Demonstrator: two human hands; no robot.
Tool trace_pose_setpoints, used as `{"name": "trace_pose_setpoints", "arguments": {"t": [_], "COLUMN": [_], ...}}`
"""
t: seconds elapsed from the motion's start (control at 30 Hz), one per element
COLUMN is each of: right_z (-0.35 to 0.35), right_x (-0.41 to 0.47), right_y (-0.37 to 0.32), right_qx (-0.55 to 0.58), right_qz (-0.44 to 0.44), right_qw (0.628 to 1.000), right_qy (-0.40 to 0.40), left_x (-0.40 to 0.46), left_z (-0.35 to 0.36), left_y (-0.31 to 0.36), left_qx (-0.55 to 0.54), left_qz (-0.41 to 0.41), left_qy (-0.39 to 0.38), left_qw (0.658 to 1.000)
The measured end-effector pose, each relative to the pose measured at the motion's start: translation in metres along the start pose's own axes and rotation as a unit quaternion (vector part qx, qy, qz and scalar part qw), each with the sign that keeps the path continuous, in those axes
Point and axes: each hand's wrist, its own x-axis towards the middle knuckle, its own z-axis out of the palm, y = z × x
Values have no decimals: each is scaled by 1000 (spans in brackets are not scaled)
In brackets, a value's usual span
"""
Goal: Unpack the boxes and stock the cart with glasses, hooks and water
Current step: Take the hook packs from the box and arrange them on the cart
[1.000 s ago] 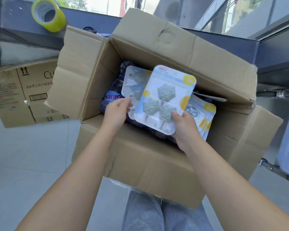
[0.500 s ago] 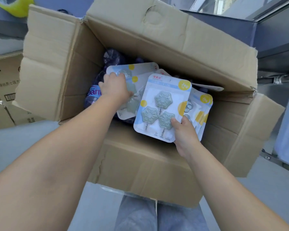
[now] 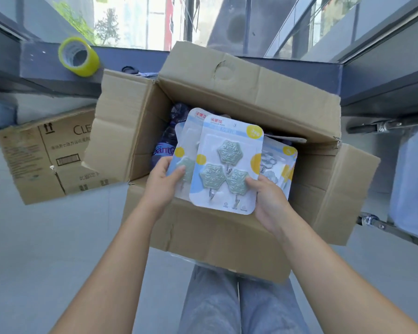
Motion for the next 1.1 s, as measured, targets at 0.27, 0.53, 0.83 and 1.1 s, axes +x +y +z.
{"name": "trace_pose_setpoints", "arguments": {"t": [0.27, 0.53, 0.83, 1.1], "right_z": [11, -24, -82, -198], "right_x": [-42, -67, -129, -230], "right_y": [-11, -11, 11, 78], "right_qx": [-121, -141, -90, 45], "right_qz": [-69, -138, -175, -173], "right_qw": [990, 980, 977, 978], "right_qy": [18, 11, 78, 105], "left_x": [-41, -68, -133, -243], "left_z": [24, 46, 98, 187], "left_y": [12, 16, 22, -19], "left_qx": [-127, -109, -50, 86], "left_qz": [-59, -31, -9, 79], "left_qy": [-67, -156, -200, -199], "left_qw": [988, 981, 979, 973]}}
